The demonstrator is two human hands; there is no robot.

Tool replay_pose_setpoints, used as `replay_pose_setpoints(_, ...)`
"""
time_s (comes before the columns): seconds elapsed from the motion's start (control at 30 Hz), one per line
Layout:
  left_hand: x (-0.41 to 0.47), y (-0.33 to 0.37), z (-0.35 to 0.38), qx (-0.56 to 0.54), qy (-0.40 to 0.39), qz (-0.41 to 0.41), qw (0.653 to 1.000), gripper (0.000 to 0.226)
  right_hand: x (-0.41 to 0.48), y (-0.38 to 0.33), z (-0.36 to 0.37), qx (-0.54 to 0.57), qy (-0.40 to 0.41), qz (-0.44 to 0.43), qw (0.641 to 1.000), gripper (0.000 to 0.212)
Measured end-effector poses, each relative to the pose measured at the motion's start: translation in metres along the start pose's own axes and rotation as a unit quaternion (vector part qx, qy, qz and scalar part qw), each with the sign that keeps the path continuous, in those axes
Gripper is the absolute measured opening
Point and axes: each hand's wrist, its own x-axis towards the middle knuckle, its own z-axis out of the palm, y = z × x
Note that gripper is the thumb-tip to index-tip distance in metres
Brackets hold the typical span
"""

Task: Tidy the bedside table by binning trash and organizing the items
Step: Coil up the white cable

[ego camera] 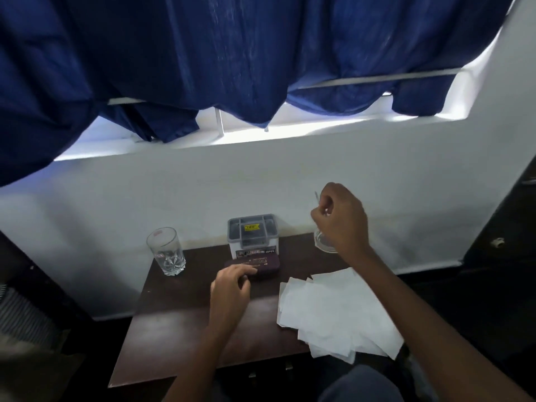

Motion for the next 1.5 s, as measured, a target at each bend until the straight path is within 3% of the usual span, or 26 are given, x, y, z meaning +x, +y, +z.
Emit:
replay_pose_setpoints(0.17,-0.004,0.028,-0.040,0.012,0.002,0.024,1.000,0.031,0.027,-0.004,-0.065,-0.081,0.082,0.008,0.993,0.018)
replay_pose_setpoints(0.37,-0.018,0.073,-0.079,-0.046,-0.002,0.075,0.996,0.029,0.049,-0.036,-0.140,-0.123,0.181,-0.054,0.974,0.001)
replay_pose_setpoints(0.63,-0.030,0.160,-0.124,-0.177,-0.025,0.127,0.976,0.024,0.065,-0.135,-0.226,-0.041,0.300,-0.175,0.937,0.015)
replay_pose_setpoints(0.77,-0.046,0.202,-0.141,-0.244,-0.100,0.118,0.957,0.032,0.057,-0.177,-0.254,0.015,0.318,-0.182,0.930,0.002)
replay_pose_setpoints(0.83,-0.059,0.215,-0.144,-0.259,-0.156,0.108,0.947,0.044,0.051,-0.191,-0.261,0.055,0.306,-0.176,0.934,0.009)
replay_pose_setpoints(0.9,-0.074,0.219,-0.143,-0.257,-0.189,0.101,0.942,0.046,0.041,-0.200,-0.264,0.102,0.282,-0.173,0.938,0.018)
replay_pose_setpoints(1.03,-0.101,0.211,-0.150,-0.295,-0.177,0.080,0.935,0.011,0.016,-0.209,-0.266,0.170,0.236,-0.136,0.947,0.028)
replay_pose_setpoints(1.1,-0.114,0.204,-0.160,-0.283,-0.218,0.061,0.932,0.022,0.005,-0.206,-0.265,0.209,0.212,-0.099,0.950,0.033)
replay_pose_setpoints(1.2,-0.141,0.199,-0.180,-0.341,-0.343,0.002,0.875,0.025,-0.011,-0.196,-0.264,0.255,0.158,-0.044,0.953,0.031)
replay_pose_setpoints(1.3,-0.170,0.198,-0.198,-0.355,-0.327,-0.030,0.875,0.028,-0.038,-0.177,-0.255,0.260,0.067,0.002,0.963,0.030)
replay_pose_setpoints(1.37,-0.185,0.195,-0.207,-0.350,-0.265,-0.046,0.898,0.030,-0.058,-0.160,-0.249,0.209,-0.054,0.038,0.976,0.023)
replay_pose_setpoints(1.43,-0.193,0.188,-0.214,-0.334,-0.218,-0.056,0.915,0.028,-0.077,-0.145,-0.250,0.039,-0.266,0.046,0.962,0.018)
replay_pose_setpoints(1.5,-0.197,0.180,-0.221,-0.331,-0.213,-0.061,0.917,0.026,-0.096,-0.139,-0.252,-0.169,-0.483,0.018,0.859,0.015)
